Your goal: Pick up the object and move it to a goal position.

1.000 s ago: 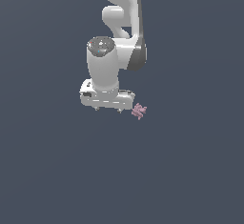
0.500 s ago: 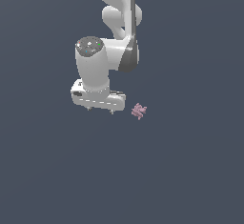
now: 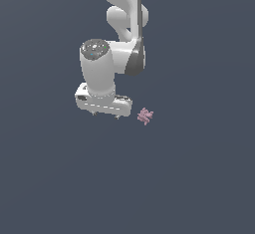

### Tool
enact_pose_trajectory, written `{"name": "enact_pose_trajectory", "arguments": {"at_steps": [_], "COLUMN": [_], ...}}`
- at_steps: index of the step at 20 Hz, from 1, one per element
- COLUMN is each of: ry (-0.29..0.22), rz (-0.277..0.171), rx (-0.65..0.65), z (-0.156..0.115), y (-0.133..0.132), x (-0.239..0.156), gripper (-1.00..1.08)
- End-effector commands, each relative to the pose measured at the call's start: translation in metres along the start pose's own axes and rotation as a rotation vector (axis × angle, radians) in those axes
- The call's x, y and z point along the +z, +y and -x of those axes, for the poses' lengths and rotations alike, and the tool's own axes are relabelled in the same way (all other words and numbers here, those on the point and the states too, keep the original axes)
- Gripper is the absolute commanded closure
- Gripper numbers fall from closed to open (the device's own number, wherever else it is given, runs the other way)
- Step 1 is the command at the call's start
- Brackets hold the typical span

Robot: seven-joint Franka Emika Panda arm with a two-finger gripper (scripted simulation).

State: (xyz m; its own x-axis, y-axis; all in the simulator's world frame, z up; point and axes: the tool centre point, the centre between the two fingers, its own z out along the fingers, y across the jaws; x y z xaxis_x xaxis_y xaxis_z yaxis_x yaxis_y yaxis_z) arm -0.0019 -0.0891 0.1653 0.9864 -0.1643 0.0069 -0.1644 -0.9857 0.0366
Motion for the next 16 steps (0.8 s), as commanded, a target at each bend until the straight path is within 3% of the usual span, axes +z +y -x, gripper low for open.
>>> {"name": "enact_pose_trajectory", "arguments": {"at_steps": [1, 16], "ry": [0.0, -0.003], "rz": [-0.002, -0.019], "rx": [0.015, 0.213], "z": [0.002, 0.04], "y": [-0.006, -0.079], "x": [0.002, 0.03], "gripper": [-0.92, -0.92]}}
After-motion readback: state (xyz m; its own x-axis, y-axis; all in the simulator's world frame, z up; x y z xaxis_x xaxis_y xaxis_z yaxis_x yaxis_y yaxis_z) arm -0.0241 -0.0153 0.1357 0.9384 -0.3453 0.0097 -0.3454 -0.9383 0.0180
